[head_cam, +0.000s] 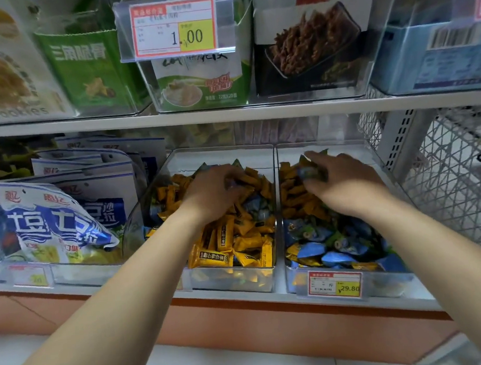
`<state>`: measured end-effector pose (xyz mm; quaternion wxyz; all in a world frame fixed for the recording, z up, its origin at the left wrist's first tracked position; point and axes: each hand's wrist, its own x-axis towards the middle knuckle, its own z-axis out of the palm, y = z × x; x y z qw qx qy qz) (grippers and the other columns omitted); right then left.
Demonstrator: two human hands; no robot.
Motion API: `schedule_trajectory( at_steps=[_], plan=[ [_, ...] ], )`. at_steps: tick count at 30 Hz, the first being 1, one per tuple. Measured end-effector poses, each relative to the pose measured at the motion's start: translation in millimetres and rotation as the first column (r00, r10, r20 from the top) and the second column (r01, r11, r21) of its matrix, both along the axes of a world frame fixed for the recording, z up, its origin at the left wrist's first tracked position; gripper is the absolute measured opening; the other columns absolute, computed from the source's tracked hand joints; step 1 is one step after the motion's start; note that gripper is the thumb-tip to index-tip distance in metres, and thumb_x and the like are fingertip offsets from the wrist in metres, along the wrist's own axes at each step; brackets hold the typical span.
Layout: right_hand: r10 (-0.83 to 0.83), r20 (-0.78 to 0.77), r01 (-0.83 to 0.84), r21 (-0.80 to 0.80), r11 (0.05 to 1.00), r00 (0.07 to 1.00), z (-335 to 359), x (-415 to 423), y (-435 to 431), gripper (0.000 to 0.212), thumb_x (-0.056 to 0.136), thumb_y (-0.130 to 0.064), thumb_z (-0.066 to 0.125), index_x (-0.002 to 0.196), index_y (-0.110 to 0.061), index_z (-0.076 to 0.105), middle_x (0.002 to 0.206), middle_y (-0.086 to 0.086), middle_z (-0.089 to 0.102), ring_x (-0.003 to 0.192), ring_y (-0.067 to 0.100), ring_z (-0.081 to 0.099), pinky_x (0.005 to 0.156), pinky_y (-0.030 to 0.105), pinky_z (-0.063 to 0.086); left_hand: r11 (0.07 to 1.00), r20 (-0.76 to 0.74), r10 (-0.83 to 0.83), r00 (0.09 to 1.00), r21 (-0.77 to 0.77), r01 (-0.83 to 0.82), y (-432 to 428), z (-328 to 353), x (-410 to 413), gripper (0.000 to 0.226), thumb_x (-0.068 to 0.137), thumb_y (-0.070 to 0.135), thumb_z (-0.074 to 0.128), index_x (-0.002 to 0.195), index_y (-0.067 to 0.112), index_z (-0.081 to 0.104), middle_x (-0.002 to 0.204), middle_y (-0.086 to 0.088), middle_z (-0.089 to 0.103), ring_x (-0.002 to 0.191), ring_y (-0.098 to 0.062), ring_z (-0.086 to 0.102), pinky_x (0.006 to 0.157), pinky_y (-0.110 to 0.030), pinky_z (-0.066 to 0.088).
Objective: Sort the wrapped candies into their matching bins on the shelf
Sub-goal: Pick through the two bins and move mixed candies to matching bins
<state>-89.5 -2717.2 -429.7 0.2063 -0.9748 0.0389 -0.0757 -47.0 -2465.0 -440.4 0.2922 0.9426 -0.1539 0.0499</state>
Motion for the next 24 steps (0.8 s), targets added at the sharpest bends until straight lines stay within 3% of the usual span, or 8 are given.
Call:
schedule_trajectory(
  at_steps=[2, 6, 8, 11, 13, 15, 19, 24],
  plan=[
    [0.010, 0.001, -0.010, -0.070, 0.998, 1.000, -3, -2, 0, 0.057, 0.090, -0.057, 0.052, 0.144, -0.046, 0.041, 0.144, 0.005, 0.043, 0.121, 0.031, 0.052, 0.090, 0.034, 0.046, 0.989, -0.034, 0.039, 0.999, 0.145, -0.034, -5, -9, 8, 0.048, 0.089, 0.036, 0.069, 0.135, 0.032, 0.055, 0.128, 0.003, 0.061, 0.118, -0.021, 0.057, 0.093, -0.036, 0.052],
    [0.150, 0.157, -0.176, 0.168, 0.970, 0.976, -5, -4, 21, 0.032, 0.091, -0.045, 0.059, 0.121, -0.035, 0.065, 0.122, -0.007, 0.061, 0.101, 0.010, 0.056, 0.081, 0.028, 0.044, 0.947, 0.020, 0.191, 0.981, 0.259, -0.190, -5, -10, 23, 0.050, 0.087, 0.036, 0.071, 0.133, 0.023, 0.058, 0.133, -0.007, 0.053, 0.118, -0.027, 0.055, 0.095, -0.035, 0.050],
    [0.202, 0.160, -0.233, 0.205, 0.951, 0.966, -10, -4, 31, 0.027, 0.092, -0.039, 0.060, 0.117, -0.032, 0.067, 0.119, -0.008, 0.063, 0.103, 0.010, 0.058, 0.083, 0.026, 0.048, 0.950, 0.013, 0.241, 0.971, 0.201, -0.238, 1, -6, 23, 0.035, 0.089, 0.032, 0.069, 0.122, 0.023, 0.066, 0.128, -0.006, 0.058, 0.111, -0.026, 0.059, 0.086, -0.033, 0.052],
    [0.206, 0.194, -0.260, 0.317, 0.912, 0.959, -14, -5, 41, 0.023, 0.092, -0.032, 0.061, 0.115, -0.032, 0.067, 0.114, -0.011, 0.064, 0.098, 0.006, 0.056, 0.077, 0.014, 0.042, 0.964, 0.140, 0.263, 0.954, -0.006, -0.265, 10, -2, 14, 0.005, 0.090, 0.024, 0.068, 0.092, 0.028, 0.068, 0.096, 0.004, 0.068, 0.085, -0.016, 0.063, 0.065, -0.027, 0.048],
    [0.209, 0.225, -0.281, 0.365, 0.887, 0.952, -13, -6, 48, 0.023, 0.092, -0.031, 0.061, 0.115, -0.033, 0.067, 0.113, -0.010, 0.065, 0.100, 0.007, 0.058, 0.083, 0.021, 0.047, 0.962, 0.217, 0.273, 0.937, -0.058, -0.267, 13, 0, 9, 0.007, 0.090, 0.028, 0.067, 0.087, 0.033, 0.064, 0.083, 0.013, 0.064, 0.076, -0.012, 0.062, 0.054, -0.022, 0.042],
    [0.223, 0.219, -0.294, 0.388, 0.874, 0.950, -13, -7, 52, 0.026, 0.093, -0.031, 0.060, 0.119, -0.032, 0.065, 0.114, -0.011, 0.063, 0.104, 0.009, 0.058, 0.088, 0.027, 0.049, 0.971, 0.175, 0.236, 0.956, 0.004, -0.240, 12, 0, 7, 0.008, 0.090, 0.034, 0.066, 0.098, 0.034, 0.063, 0.090, 0.013, 0.065, 0.084, -0.015, 0.064, 0.058, -0.024, 0.047],
    [0.217, 0.197, -0.281, 0.411, 0.867, 0.956, -19, -7, 52, 0.029, 0.093, -0.027, 0.062, 0.122, -0.029, 0.063, 0.113, -0.013, 0.059, 0.105, 0.006, 0.055, 0.085, 0.020, 0.042, 0.968, -0.029, 0.146, 0.989, 0.212, -0.137, -5, -3, 11, 0.044, 0.092, 0.037, 0.064, 0.135, 0.031, 0.054, 0.123, 0.001, 0.064, 0.109, -0.023, 0.061, 0.087, -0.040, 0.055],
    [0.217, 0.208, -0.289, 0.437, 0.852, 0.954, -23, -6, 51, 0.028, 0.093, -0.024, 0.062, 0.120, -0.028, 0.064, 0.112, -0.014, 0.059, 0.108, 0.008, 0.057, 0.085, 0.018, 0.043, 0.946, 0.069, 0.194, 0.979, 0.251, -0.205, -6, -2, 11, 0.020, 0.091, 0.038, 0.066, 0.108, 0.027, 0.071, 0.109, 0.002, 0.069, 0.090, -0.016, 0.060, 0.071, -0.030, 0.049]
  ],
)
